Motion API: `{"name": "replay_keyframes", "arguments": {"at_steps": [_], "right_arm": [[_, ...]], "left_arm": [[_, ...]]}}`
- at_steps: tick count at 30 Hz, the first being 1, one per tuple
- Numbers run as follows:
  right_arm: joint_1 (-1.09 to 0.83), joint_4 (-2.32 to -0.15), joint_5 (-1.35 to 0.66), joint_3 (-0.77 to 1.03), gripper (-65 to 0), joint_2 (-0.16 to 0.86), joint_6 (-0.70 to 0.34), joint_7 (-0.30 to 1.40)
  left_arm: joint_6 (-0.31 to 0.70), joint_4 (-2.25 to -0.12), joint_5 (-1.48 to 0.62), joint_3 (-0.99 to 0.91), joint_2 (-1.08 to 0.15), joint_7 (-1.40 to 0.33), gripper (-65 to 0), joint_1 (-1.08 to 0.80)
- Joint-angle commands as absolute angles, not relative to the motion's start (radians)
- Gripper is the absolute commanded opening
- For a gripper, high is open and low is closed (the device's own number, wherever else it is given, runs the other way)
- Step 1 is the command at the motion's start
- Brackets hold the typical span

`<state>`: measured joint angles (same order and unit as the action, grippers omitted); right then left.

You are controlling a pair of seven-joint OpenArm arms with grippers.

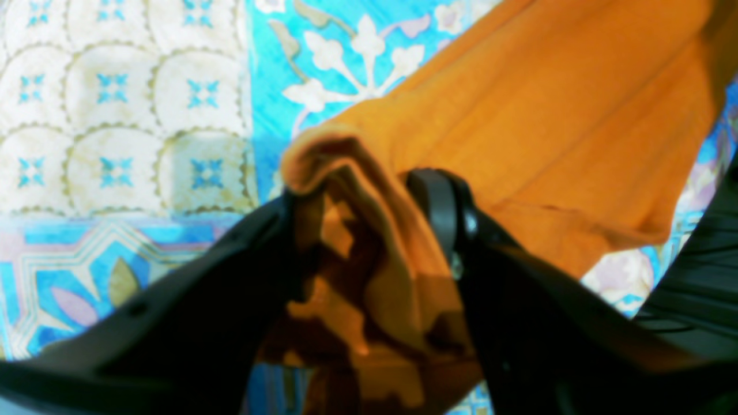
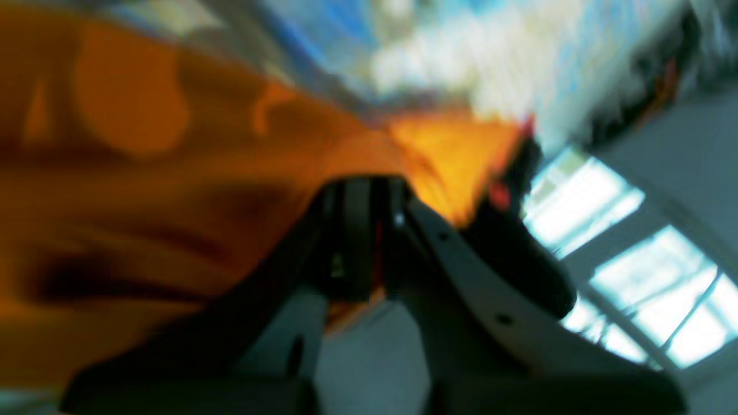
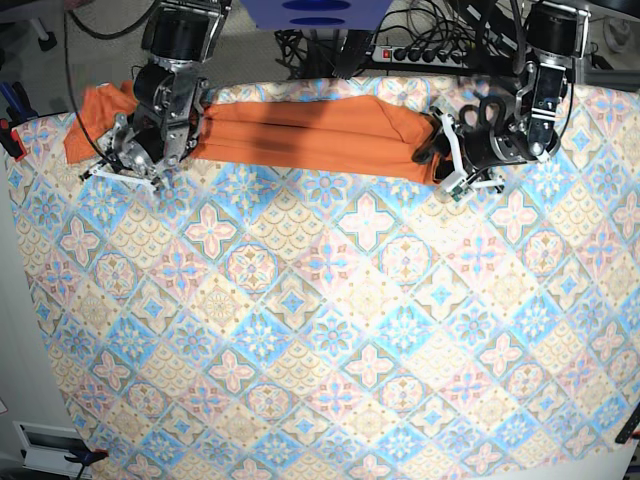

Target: Fold the T-shirt properly

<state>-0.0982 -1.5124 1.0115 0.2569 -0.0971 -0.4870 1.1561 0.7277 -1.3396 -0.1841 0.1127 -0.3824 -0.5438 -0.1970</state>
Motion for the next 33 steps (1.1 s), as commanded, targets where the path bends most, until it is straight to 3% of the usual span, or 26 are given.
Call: {"name": "replay_keyframes", "arguments": {"at_steps": [1, 5, 22, 29, 33], "right_arm": [[-0.077, -1.580, 1.035, 0.263, -62.7, -0.099, -0.475, 1.158], [-0.088, -1.653, 1.087, 0.263, -62.7, -0.105, -0.476, 1.201], [-0.160, -1.616, 1.041, 0.272, -62.7, -0.107, -0.479, 1.291], [-0.154, -1.584, 0.727, 0.277, -62.7, -0.097, -0.559, 1.282], [-0.150, -1.526, 0.633, 0.375, -62.7, -0.101, -0.559, 1.208]], "left_arm": [[0.698, -1.302, -0.067, 0.130, -0.374, -0.697, -41.1, -0.219], [0.698, -1.302, -0.067, 0.130, -0.374, -0.697, -41.1, -0.219], [0.698, -1.302, -0.067, 0.130, -0.374, -0.697, -41.1, -0.219], [0.698, -1.302, -0.067, 0.128, -0.374, -0.697, -41.1, -0.217], [0.698, -1.300, -0.067, 0.128, -0.374, -0.697, -41.1, -0.217]]}}
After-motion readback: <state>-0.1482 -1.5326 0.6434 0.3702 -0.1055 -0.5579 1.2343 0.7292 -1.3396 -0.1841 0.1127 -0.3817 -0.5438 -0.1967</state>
